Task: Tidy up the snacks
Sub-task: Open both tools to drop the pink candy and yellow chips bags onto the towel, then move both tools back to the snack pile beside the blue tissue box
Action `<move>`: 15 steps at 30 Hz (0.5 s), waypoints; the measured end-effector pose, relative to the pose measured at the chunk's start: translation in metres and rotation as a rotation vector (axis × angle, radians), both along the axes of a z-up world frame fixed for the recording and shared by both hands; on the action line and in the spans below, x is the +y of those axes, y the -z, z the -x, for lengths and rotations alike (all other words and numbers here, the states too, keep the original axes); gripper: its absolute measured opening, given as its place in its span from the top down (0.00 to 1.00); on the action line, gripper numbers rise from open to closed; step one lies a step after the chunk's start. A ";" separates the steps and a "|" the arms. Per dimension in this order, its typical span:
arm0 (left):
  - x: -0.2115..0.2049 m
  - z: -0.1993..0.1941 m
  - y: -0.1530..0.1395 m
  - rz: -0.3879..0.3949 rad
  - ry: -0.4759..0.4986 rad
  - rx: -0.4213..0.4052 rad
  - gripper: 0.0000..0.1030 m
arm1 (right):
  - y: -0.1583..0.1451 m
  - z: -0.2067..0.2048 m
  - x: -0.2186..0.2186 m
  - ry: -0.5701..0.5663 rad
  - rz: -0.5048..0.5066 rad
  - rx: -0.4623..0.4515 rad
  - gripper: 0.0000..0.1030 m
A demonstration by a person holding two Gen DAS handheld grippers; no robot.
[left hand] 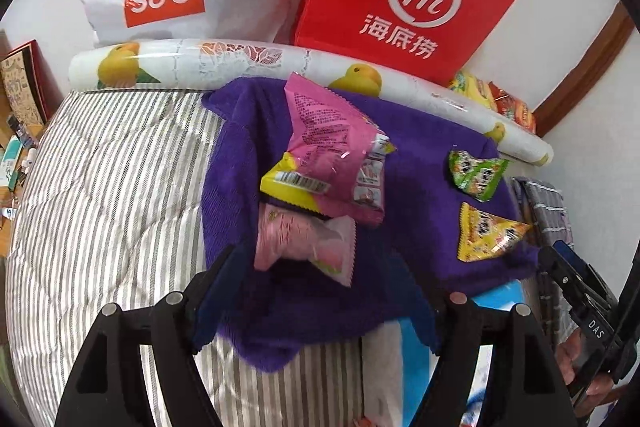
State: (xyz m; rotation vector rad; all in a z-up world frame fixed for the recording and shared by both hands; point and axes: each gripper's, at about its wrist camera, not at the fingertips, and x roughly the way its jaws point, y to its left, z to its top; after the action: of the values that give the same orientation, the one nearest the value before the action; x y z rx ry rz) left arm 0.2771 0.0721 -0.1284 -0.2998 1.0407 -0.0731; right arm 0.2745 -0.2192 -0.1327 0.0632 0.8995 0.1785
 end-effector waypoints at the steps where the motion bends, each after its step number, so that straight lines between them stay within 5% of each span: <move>1: 0.001 0.005 -0.003 0.008 0.002 -0.004 0.27 | -0.004 0.007 -0.001 0.004 -0.006 -0.011 0.23; 9: -0.002 0.052 -0.033 -0.028 0.032 -0.064 0.27 | -0.024 0.062 0.008 -0.027 0.003 -0.060 0.24; 15: -0.006 0.079 -0.045 -0.038 0.041 -0.084 0.27 | -0.013 0.102 0.013 -0.059 -0.009 -0.009 0.36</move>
State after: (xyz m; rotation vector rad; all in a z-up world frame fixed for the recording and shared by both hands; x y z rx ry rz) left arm 0.1979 0.0660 -0.0831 -0.2385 0.9637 -0.1020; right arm 0.1726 -0.2065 -0.1195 0.0442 0.8919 0.2371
